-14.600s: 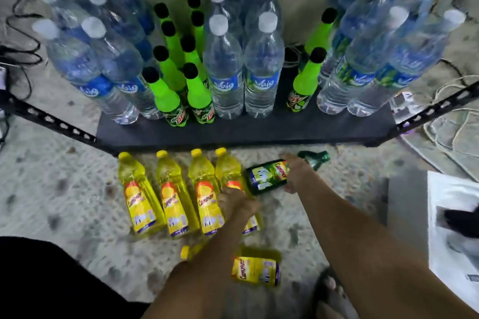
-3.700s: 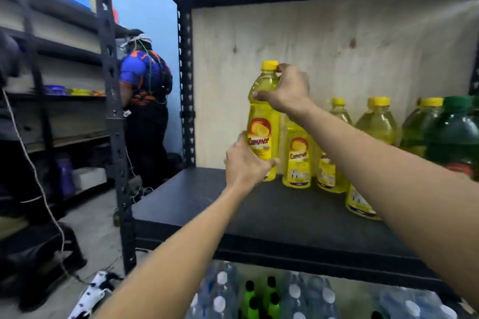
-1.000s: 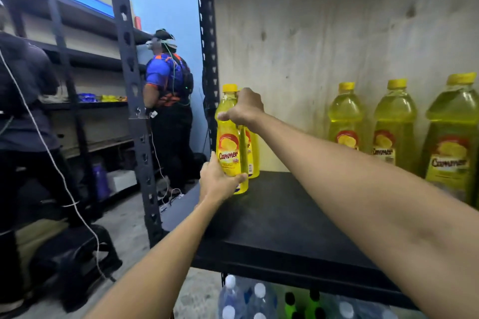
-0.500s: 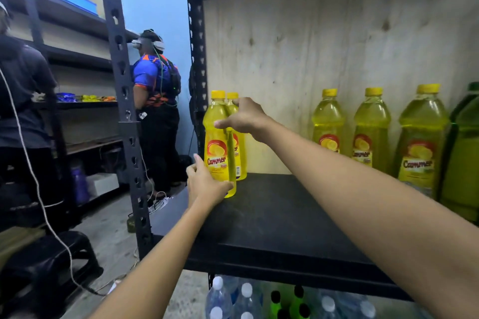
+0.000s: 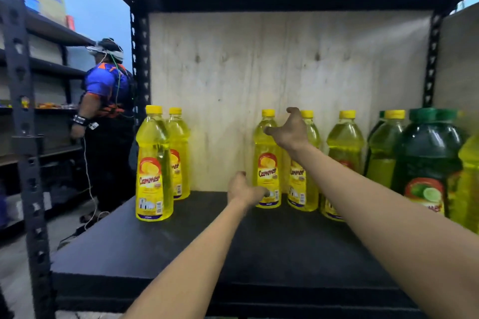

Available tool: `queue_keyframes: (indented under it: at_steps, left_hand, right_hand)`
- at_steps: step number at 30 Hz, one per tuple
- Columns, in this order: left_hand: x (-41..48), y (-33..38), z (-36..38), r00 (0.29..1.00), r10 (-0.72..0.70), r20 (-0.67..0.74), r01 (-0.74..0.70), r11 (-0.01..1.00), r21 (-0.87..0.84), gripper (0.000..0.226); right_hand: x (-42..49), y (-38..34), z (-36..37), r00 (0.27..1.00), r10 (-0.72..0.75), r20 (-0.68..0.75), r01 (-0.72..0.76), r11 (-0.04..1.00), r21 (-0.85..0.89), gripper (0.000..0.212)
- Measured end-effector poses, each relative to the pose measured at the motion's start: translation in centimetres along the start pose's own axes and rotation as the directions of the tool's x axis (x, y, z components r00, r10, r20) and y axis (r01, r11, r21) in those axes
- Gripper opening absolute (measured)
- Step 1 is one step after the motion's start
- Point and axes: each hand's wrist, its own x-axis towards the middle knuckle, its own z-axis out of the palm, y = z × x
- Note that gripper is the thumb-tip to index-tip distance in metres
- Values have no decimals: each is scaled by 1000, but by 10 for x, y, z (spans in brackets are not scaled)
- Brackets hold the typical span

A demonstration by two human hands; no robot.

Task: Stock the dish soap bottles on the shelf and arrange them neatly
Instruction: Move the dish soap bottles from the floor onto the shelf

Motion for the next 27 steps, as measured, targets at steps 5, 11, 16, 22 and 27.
queue_keyframes:
  at_steps: [5, 11, 16, 22, 27]
  left_hand:
    - [22, 8, 39, 999, -8, -43, 6, 998, -58, 102]
    - [13, 13, 57, 991, 26, -130, -28, 999, -17, 104]
    - [-13, 16, 54, 983, 80, -168, -77, 997, 25, 109]
    - [-72, 13, -1, 951, 133, -278, -129, 991, 31, 101]
    - [-115, -11, -95, 927, 167, -336, -103, 974, 200, 101]
  right_hand:
    - [18, 3, 12, 987, -9, 157, 16, 999, -44, 94]
    - [18, 15, 20, 989, -30, 142, 59, 976, -208, 75]
    - [-21, 6, 9, 980, -193, 57, 200, 954, -222, 75]
    - [-72, -37, -7, 956, -289, 56, 294, 935, -200, 68]
    - [-120, -97, 5, 940, -323, 112, 334, 937, -103, 65]
